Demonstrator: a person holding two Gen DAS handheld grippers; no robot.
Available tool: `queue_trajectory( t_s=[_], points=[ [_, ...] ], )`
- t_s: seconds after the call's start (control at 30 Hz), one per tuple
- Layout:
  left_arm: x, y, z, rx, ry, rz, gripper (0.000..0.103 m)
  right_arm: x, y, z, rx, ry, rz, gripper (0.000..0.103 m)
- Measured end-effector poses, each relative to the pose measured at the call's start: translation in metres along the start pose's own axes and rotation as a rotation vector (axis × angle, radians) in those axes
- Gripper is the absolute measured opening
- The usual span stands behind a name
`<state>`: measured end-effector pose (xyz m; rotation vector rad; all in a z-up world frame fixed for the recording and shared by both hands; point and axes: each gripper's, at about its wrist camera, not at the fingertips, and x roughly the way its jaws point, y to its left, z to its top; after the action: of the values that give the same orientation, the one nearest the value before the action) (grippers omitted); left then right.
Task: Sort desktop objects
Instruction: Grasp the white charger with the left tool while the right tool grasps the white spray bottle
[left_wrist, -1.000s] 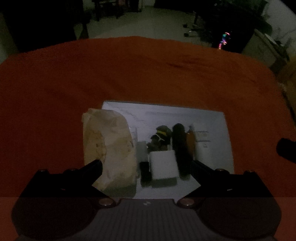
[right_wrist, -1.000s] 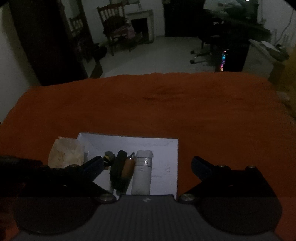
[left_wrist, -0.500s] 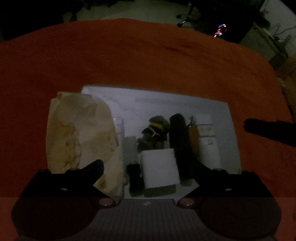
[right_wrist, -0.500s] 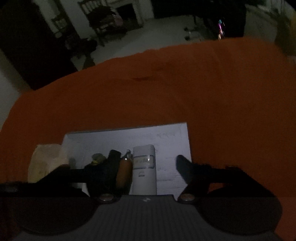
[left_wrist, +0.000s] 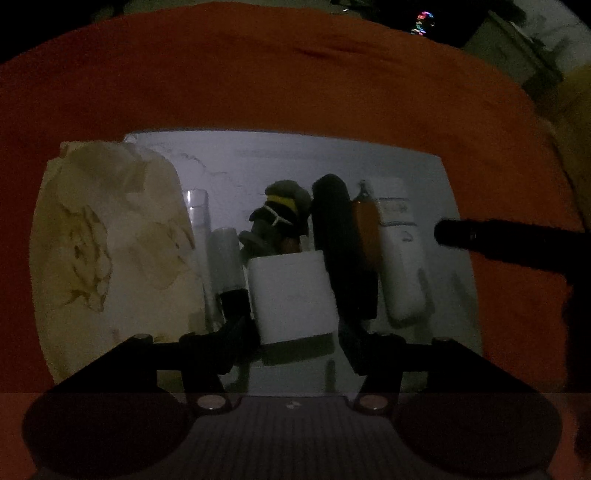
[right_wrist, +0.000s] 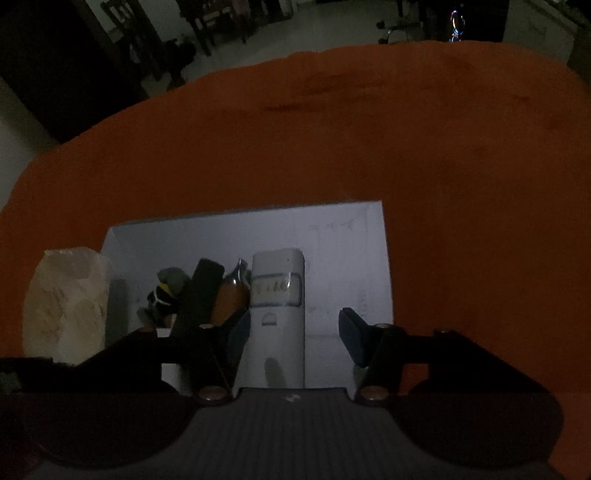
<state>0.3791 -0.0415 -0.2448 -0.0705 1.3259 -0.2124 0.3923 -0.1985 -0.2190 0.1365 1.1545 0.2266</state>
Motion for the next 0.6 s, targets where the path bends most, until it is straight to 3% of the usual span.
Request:
queue_trajectory(
  t_s=[0.6],
  points=[
    [0.022,-0.012,0.006,-0.041,-0.024,0.068,0.052,0.022,0.012,-0.015,-0.036,0.065,-0.011,0.057]
  ],
)
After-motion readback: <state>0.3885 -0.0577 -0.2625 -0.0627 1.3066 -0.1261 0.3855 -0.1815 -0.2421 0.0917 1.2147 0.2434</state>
